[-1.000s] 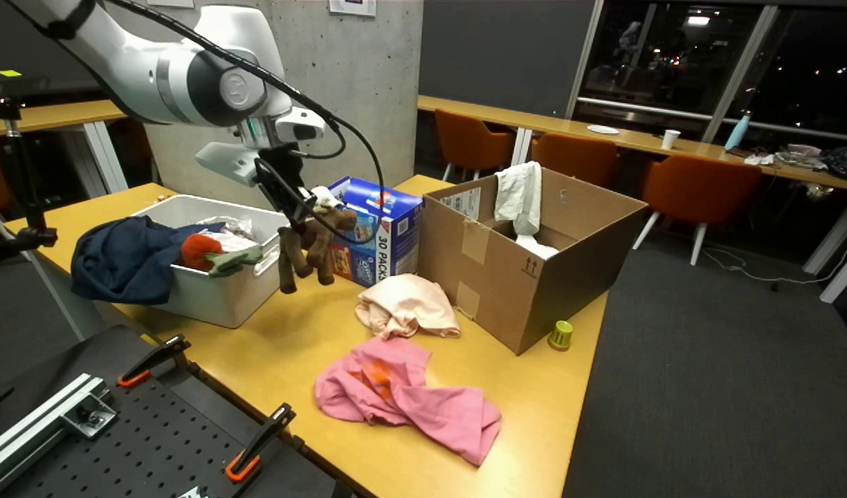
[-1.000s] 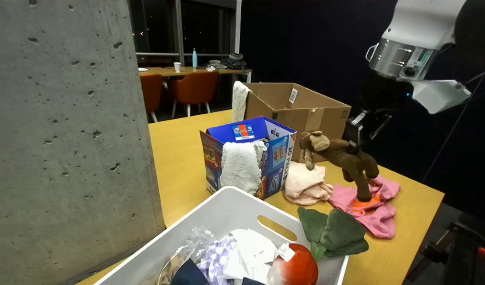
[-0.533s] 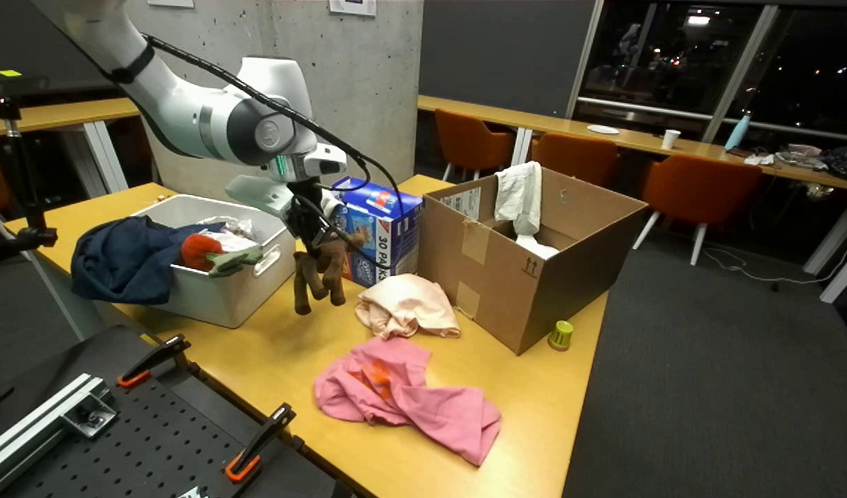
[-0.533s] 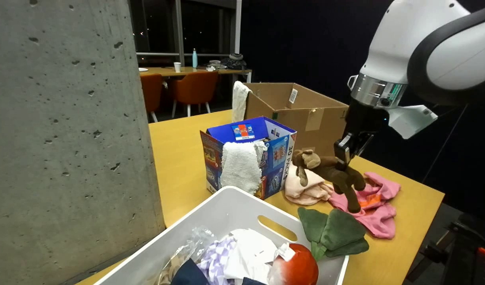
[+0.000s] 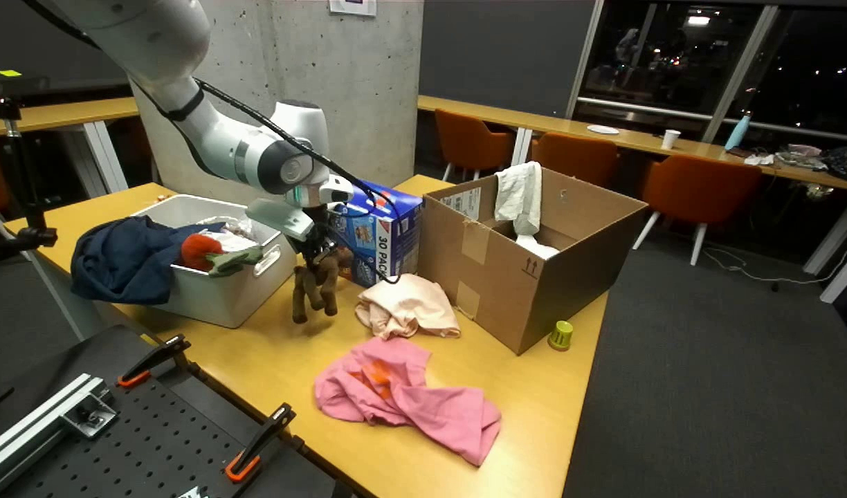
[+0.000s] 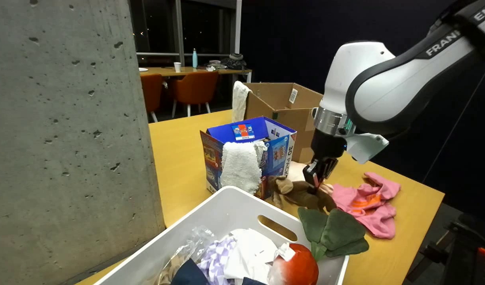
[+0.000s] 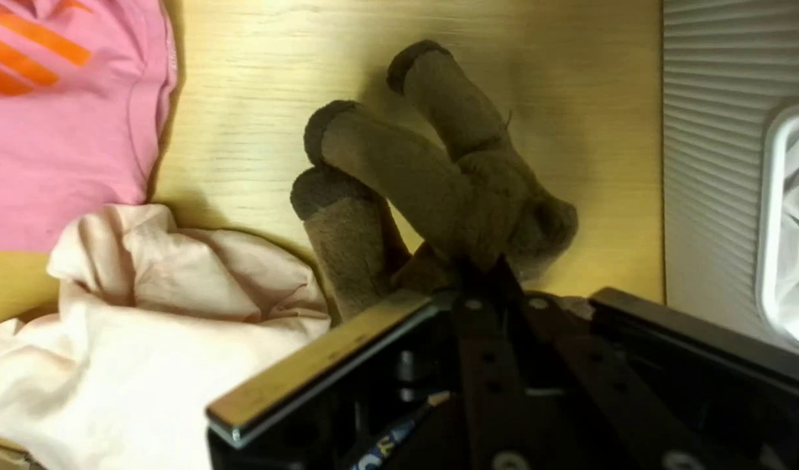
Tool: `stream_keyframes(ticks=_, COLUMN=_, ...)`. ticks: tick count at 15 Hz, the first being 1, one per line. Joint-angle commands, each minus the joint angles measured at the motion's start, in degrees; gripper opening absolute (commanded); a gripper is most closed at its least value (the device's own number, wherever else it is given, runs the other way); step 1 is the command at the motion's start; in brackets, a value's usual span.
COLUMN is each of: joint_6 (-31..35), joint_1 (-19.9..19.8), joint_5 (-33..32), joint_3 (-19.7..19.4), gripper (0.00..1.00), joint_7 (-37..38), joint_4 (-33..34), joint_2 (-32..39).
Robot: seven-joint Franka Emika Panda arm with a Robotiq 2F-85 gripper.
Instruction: Remove the pink and peach shirts, the moose toy and the turnip plushie out of the basket
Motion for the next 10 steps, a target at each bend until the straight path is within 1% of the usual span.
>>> stream_keyframes(ticks=1, joint_6=-3.06, joint_1=-0.75, joint_5=1.49, joint_3=1.21, gripper=0.31, joint_7=-2.32, joint_4=5.10, joint_2=3.91)
stream_keyframes(ticks=2, joint_6=-3.40, joint_1=-0.39, joint_5=1.19, joint_3=1.13, gripper=0.36, joint_7=-2.15, joint_4=5.83, joint_2=4.45)
stream_keyframes(ticks=3, joint_6=-3.76, joint_1=0.15, joint_5=0.94, joint_3=1.10, gripper=0.44, joint_7=-1.71, joint_4=6.11, joint_2=4.44)
stream_keyframes(ticks=5, joint_6=-3.40, joint_1=1.44, joint_5=0.42, joint_3=1.13, gripper=0.57, joint_7=-0.63, joint_4=4.85, joint_2=3.01)
stream_keyframes(ticks=7, joint_6=-2.24, joint_1=3.09, joint_5=0.10, joint_3=1.32, gripper=0.72, joint_7=0.54, joint_4=1.36, joint_2=0.10)
stream_keyframes(ticks=10, joint_6=0.41, joint_1=7.58, joint_5=-1.30, joint_3=-0.04, gripper=0.95, joint_7=6.34, joint_4=-7.00, joint_2=-6.55)
